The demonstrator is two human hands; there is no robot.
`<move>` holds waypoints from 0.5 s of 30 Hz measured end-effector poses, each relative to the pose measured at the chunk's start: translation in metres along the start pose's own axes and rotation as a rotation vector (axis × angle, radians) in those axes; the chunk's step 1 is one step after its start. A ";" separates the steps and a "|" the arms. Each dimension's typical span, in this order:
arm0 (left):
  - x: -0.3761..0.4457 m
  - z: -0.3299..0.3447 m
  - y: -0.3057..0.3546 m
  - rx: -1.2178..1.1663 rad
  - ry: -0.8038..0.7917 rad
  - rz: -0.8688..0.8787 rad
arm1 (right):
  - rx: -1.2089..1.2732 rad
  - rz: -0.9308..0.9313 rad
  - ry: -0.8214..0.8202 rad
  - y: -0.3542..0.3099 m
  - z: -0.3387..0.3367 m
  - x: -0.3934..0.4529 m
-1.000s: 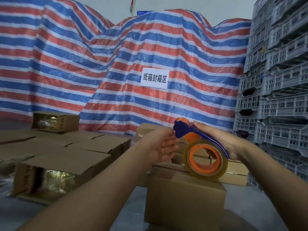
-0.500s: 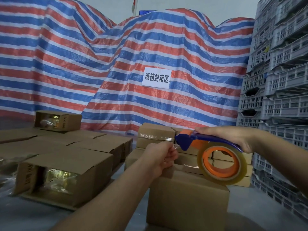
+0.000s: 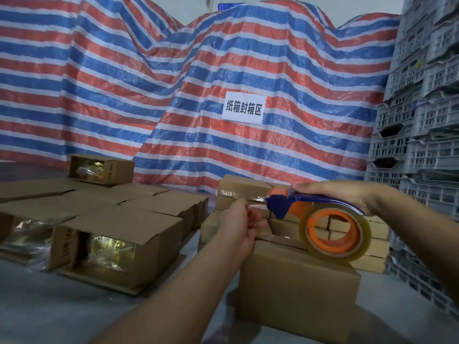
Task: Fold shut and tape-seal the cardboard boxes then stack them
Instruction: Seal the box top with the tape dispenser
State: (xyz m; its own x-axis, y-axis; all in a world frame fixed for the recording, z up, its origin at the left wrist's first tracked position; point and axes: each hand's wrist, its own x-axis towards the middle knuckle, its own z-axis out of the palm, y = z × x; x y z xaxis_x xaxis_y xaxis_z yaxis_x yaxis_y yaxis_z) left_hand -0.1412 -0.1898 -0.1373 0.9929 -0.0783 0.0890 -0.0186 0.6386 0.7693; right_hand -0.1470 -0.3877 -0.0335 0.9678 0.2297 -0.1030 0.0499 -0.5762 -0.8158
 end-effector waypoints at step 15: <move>-0.002 -0.062 -0.005 0.667 0.043 -0.067 | -0.496 0.264 -0.090 -0.043 0.031 0.023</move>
State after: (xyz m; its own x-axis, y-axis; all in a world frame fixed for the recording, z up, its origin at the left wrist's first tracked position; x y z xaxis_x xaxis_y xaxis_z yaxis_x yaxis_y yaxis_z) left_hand -0.1357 -0.1453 -0.1807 0.9980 -0.0619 0.0130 -0.0116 0.0223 0.9997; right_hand -0.1342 -0.3330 -0.0183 0.9394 0.0810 -0.3331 -0.0601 -0.9177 -0.3926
